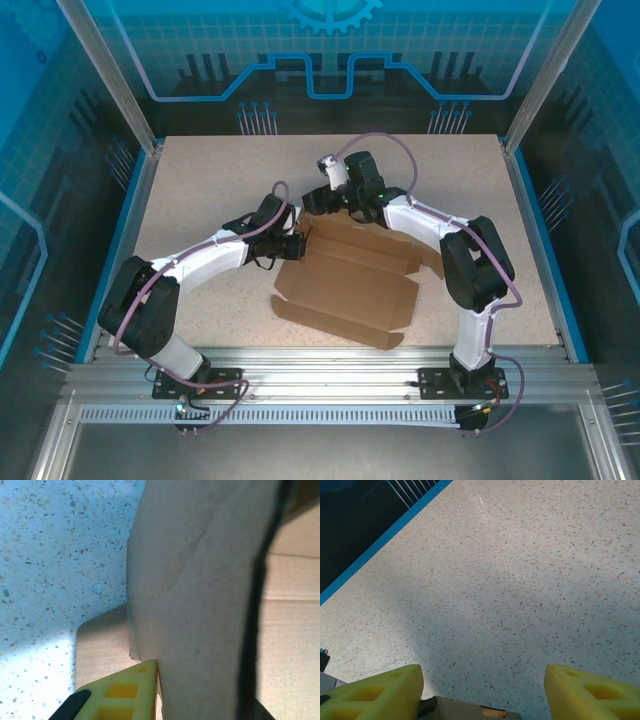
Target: Fold the paper box
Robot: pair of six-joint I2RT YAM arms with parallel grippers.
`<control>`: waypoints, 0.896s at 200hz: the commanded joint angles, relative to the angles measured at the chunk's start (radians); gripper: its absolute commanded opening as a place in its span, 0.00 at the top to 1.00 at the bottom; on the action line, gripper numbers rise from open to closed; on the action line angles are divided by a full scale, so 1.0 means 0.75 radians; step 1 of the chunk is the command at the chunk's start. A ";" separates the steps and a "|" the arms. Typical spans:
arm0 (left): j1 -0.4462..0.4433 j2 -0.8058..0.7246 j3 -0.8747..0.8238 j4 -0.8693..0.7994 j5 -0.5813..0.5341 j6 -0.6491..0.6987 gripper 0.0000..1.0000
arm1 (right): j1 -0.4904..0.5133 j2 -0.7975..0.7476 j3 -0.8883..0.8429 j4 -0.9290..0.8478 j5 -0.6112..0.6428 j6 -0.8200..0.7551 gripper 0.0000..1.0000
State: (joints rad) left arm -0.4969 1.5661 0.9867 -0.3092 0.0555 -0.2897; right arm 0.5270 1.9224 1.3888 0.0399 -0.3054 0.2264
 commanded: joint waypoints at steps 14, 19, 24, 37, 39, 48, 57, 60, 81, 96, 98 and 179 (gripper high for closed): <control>-0.010 -0.036 0.035 -0.009 0.008 -0.038 0.84 | -0.002 0.004 -0.081 -0.065 0.043 -0.059 0.32; -0.011 -0.042 0.038 -0.009 0.018 -0.041 0.83 | -0.001 0.004 -0.085 -0.061 0.046 -0.059 0.32; -0.011 -0.050 0.042 -0.009 0.027 -0.046 0.82 | 0.000 0.002 -0.088 -0.060 0.047 -0.059 0.32; -0.012 -0.066 0.053 -0.011 0.044 -0.055 0.80 | 0.006 0.000 -0.091 -0.060 0.069 -0.073 0.32; -0.012 -0.070 0.055 -0.011 0.046 -0.055 0.80 | 0.008 0.000 -0.091 -0.061 0.073 -0.074 0.32; -0.011 -0.083 0.062 -0.014 0.058 -0.057 0.79 | 0.015 -0.002 -0.089 -0.070 0.092 -0.088 0.31; -0.009 -0.103 0.066 -0.019 0.069 -0.058 0.78 | 0.022 -0.003 -0.086 -0.079 0.117 -0.103 0.31; -0.008 -0.111 0.067 -0.018 0.074 -0.058 0.77 | 0.023 -0.003 -0.085 -0.081 0.124 -0.107 0.31; 0.003 -0.165 0.071 -0.036 0.104 -0.055 0.74 | 0.041 -0.003 -0.086 -0.097 0.192 -0.139 0.31; 0.025 -0.212 0.066 -0.053 0.132 -0.055 0.73 | 0.050 -0.005 -0.098 -0.089 0.235 -0.154 0.31; 0.029 -0.219 0.064 -0.054 0.138 -0.055 0.73 | 0.052 -0.005 -0.099 -0.087 0.238 -0.154 0.31; 0.274 -0.471 -0.142 -0.003 0.273 -0.024 0.69 | 0.086 -0.018 -0.141 -0.039 0.370 -0.176 0.30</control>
State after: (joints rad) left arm -0.3218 1.2263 0.9474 -0.3202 0.2214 -0.3157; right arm 0.5747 1.8912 1.3403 0.1135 -0.1188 0.1326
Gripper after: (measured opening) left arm 0.312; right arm 0.697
